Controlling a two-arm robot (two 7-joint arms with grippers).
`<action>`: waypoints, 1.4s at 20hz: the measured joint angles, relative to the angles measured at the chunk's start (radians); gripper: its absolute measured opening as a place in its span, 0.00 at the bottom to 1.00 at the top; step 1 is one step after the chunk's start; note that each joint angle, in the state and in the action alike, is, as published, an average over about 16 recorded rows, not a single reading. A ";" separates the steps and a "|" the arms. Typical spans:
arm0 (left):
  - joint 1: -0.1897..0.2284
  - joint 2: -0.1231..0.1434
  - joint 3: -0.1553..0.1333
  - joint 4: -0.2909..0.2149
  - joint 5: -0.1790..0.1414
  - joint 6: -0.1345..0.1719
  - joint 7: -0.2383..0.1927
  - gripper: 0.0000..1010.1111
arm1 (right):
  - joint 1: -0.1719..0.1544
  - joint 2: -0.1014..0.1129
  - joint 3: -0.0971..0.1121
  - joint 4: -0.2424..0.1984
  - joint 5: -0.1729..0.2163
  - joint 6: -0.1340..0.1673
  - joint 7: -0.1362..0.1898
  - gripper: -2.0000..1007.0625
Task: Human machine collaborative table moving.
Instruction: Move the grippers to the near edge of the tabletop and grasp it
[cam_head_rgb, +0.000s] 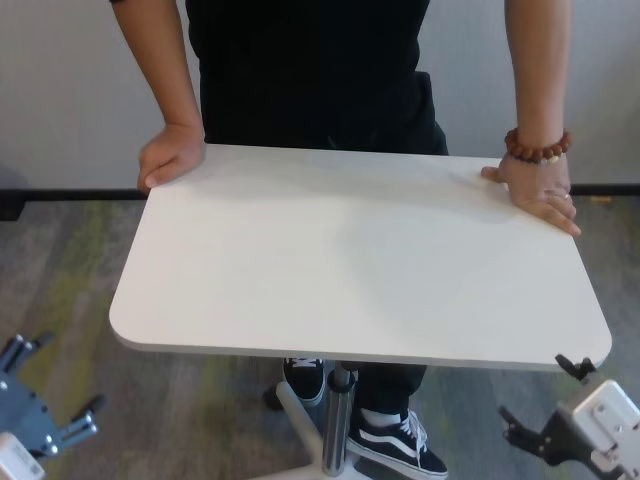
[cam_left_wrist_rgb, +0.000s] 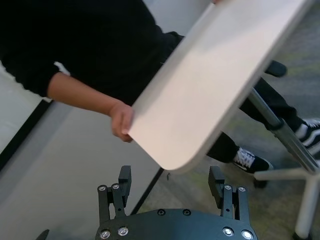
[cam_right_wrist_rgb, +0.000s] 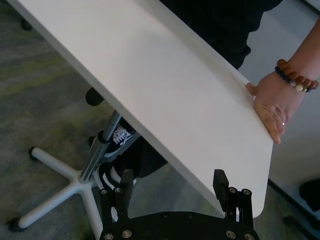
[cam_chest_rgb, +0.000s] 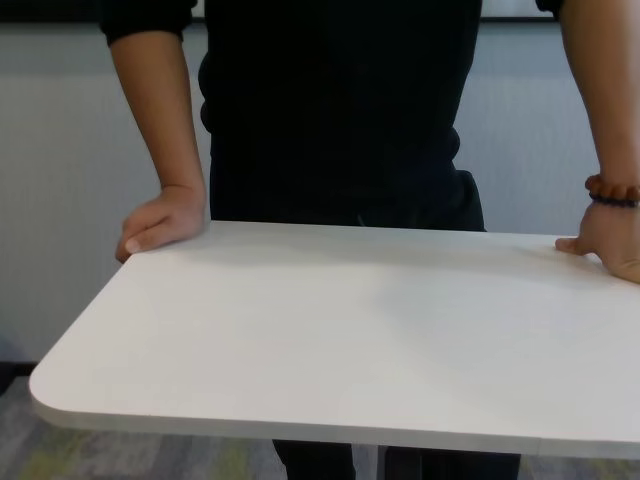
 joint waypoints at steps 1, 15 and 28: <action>0.003 -0.003 0.004 0.003 0.020 0.000 0.007 0.99 | -0.005 0.002 0.000 -0.002 -0.005 0.005 0.001 0.99; -0.112 -0.200 0.153 0.126 0.458 0.044 0.146 0.99 | 0.029 -0.037 -0.034 0.047 -0.089 0.074 0.032 0.99; -0.208 -0.350 0.240 0.252 0.740 0.116 0.224 0.99 | 0.072 -0.076 -0.038 0.067 -0.150 0.115 0.053 0.99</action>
